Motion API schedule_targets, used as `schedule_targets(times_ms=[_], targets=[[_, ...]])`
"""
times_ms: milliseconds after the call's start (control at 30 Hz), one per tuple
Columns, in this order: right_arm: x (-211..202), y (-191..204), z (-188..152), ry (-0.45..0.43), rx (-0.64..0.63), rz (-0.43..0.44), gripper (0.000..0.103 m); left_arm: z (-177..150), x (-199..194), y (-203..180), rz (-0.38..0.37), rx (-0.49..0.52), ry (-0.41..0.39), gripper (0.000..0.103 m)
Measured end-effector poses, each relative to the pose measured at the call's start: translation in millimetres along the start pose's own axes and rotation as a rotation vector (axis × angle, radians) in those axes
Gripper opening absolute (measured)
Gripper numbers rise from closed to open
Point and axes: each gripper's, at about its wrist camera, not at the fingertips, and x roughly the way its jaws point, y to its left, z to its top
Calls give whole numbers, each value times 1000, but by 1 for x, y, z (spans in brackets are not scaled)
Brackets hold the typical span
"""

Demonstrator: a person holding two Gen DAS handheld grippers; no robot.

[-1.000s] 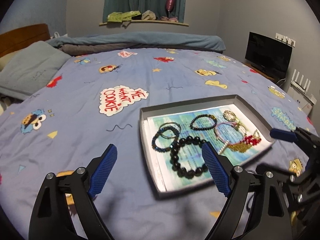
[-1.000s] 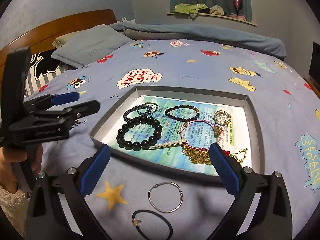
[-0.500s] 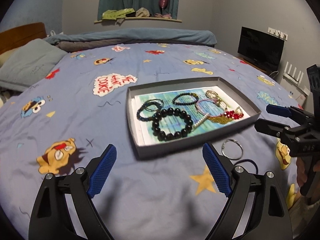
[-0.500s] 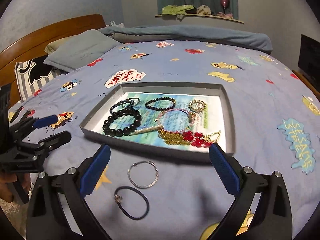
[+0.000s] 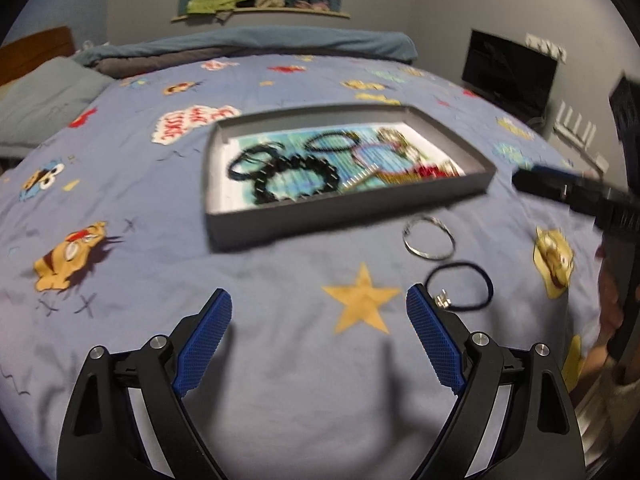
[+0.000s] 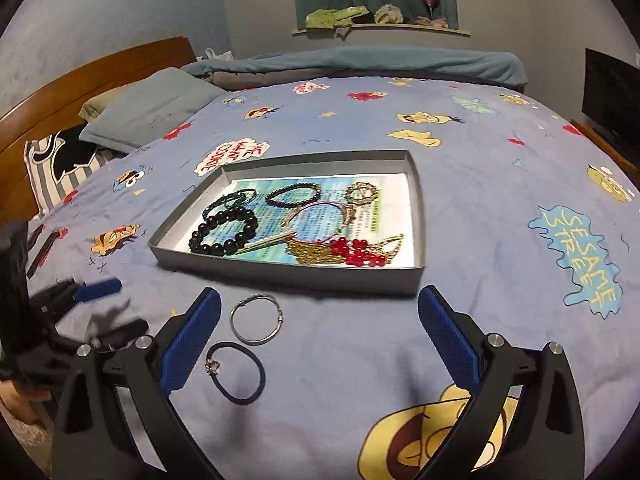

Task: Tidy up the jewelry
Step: 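Move both open tools back over the silver ring and black hair tie, then grasp the black hair tie with the left tool while the right tool grasps the silver ring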

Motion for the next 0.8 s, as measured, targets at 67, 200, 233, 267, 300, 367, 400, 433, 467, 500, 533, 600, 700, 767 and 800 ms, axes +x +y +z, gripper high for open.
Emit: schedule_targets(times_ms=[67, 200, 233, 267, 300, 367, 400, 433, 467, 500, 533, 600, 700, 767, 800], targets=[[-1, -3, -1, 1, 4, 9, 97, -2, 6, -10, 1, 32, 15, 89], [3, 2, -9, 24, -35, 27, 97, -4, 12, -15, -6, 48, 26, 89], [5, 3, -12, 28, -42, 30, 97, -4, 12, -15, -18, 44, 24, 89], [6, 2, -14, 29, -43, 29, 97, -4, 13, -15, -31, 40, 21, 89], [6, 1, -14, 29, -40, 27, 97, -3, 14, -16, -40, 35, 19, 89], [7, -6, -14, 32, -16, 25, 97, -2, 16, -19, -68, 21, 11, 89], [7, -9, -14, 33, -3, 27, 97, -2, 16, -21, -79, 15, 5, 89], [8, -13, -14, 33, 16, 32, 97, -1, 17, -24, -93, 8, -4, 87], [9, -16, -14, 37, 27, 33, 97, -1, 17, -27, -106, 7, -9, 83], [9, -18, -14, 40, 34, 35, 97, 0, 18, -32, -120, 12, -12, 81], [9, -19, -14, 38, 39, 40, 97, 1, 20, -37, -127, 24, -13, 74], [8, -18, -15, 36, 33, 41, 97, 0, 24, -46, -128, 52, -4, 60], [9, -17, -16, 39, 28, 42, 97, -3, 36, -57, -116, 87, 37, 49], [10, -17, -17, 44, 28, 45, 97, -4, 39, -61, -105, 99, 43, 46], [10, -18, -17, 43, 27, 44, 97, -3, 40, -61, -106, 103, 45, 45]])
